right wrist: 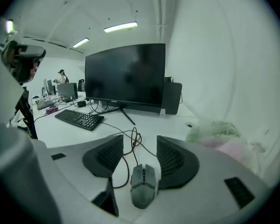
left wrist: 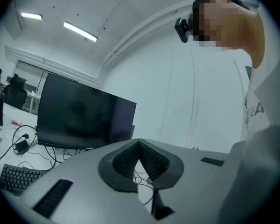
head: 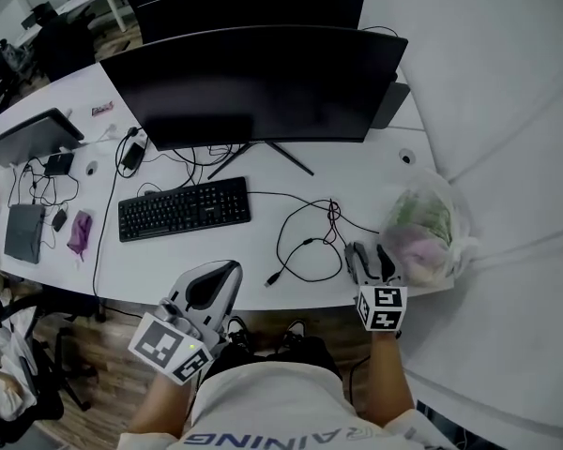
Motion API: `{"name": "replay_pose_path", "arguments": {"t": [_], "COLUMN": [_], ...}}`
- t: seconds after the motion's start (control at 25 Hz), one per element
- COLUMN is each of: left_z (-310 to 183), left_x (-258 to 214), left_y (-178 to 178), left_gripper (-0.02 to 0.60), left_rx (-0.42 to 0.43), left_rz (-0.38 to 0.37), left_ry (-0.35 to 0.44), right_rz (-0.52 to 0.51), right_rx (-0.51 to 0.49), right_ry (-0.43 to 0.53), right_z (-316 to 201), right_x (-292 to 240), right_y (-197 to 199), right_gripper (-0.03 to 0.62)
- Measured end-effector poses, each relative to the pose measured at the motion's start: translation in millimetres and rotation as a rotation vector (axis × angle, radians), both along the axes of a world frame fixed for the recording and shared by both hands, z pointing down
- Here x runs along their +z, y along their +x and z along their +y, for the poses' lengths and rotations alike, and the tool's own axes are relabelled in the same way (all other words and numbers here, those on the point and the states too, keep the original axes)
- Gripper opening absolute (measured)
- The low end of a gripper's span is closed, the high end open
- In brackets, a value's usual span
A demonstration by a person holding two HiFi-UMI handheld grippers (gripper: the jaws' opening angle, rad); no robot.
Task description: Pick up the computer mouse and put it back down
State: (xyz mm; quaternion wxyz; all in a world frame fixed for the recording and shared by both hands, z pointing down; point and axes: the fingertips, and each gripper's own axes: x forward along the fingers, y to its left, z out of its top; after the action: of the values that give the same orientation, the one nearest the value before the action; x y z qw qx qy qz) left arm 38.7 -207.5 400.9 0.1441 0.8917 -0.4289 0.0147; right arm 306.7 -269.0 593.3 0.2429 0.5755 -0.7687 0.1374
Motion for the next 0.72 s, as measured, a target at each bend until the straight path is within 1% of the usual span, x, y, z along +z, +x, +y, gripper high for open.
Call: {"name": "replay_pose_path", "arguments": {"t": [0.28,0.4,0.56,0.72], "left_z": [4.7,6.5,9.3,14.1], "left_x": [-20.4,-27.7,-38.1,-45.1], "left_y": [3.2,2.3,-0.1,-2.1], "left_gripper": [0.005,0.005,0.005,0.005], "left_rx": [0.05,0.065,0.082,0.105], "left_rz": [0.03,0.043,0.056,0.06], "left_ry": [0.062,0.086,0.12,0.143], "right_rz": [-0.009,-0.006,0.029,0.064], "right_rx": [-0.028,-0.023,-0.03,-0.038], "right_ry": [0.138,0.209,0.293,0.364], "right_z": [7.0,12.6,21.9,33.5], "right_x": [-74.3,-104.7,-139.3,-172.5], "right_y": [-19.5,-26.0,-34.6,-42.4], "right_gripper": [0.185,0.125,0.072,0.057]}}
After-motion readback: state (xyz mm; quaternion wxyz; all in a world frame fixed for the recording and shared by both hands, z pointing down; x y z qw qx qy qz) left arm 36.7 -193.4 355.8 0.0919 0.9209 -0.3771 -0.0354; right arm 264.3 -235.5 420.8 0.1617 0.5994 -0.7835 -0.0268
